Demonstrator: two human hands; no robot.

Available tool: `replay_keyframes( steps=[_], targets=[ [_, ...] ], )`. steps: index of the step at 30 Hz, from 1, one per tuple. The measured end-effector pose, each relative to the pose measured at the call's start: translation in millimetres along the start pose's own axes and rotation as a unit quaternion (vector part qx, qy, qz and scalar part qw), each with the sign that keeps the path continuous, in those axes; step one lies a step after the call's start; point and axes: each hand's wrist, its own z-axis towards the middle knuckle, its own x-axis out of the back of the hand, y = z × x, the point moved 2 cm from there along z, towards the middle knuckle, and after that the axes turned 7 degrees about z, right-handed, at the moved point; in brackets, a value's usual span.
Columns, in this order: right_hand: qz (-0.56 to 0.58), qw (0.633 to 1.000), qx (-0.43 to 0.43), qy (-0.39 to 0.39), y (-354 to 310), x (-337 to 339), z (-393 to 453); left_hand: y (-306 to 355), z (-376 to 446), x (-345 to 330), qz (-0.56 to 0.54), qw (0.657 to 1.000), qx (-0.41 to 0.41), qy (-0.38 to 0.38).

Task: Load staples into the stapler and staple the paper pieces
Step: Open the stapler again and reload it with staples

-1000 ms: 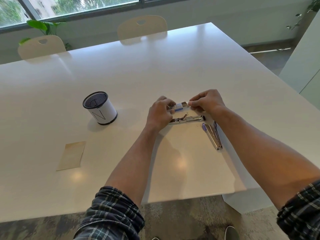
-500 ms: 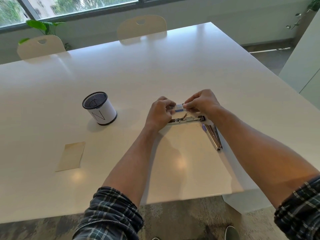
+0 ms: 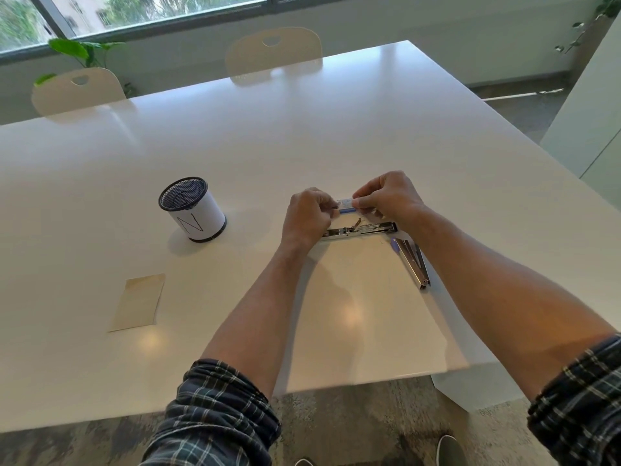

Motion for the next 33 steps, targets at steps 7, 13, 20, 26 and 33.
replay_keyframes(
  steps=[7,13,20,26,33],
  targets=[
    [-0.055,0.997,0.058,0.005,-2.2,1.4,-8.8,5.8,-5.9,1.9,0.032,0.999,-0.025,-0.003],
    [-0.030,0.996,0.077,0.029,-5.5,17.3,-17.6,20.1,-28.5,11.7,0.033,0.994,-0.099,0.018],
    [-0.026,0.993,0.116,-0.014,-11.6,32.7,-37.6,26.8,-58.4,10.4,0.077,0.982,-0.154,-0.078],
    [-0.038,0.989,0.130,-0.055,-13.6,36.1,-46.0,34.3,-63.5,10.3,0.075,0.979,-0.179,-0.068],
    [-0.054,0.985,0.144,-0.081,-13.7,37.6,-53.0,36.7,-64.2,12.3,0.116,0.967,-0.221,-0.041]
  ],
)
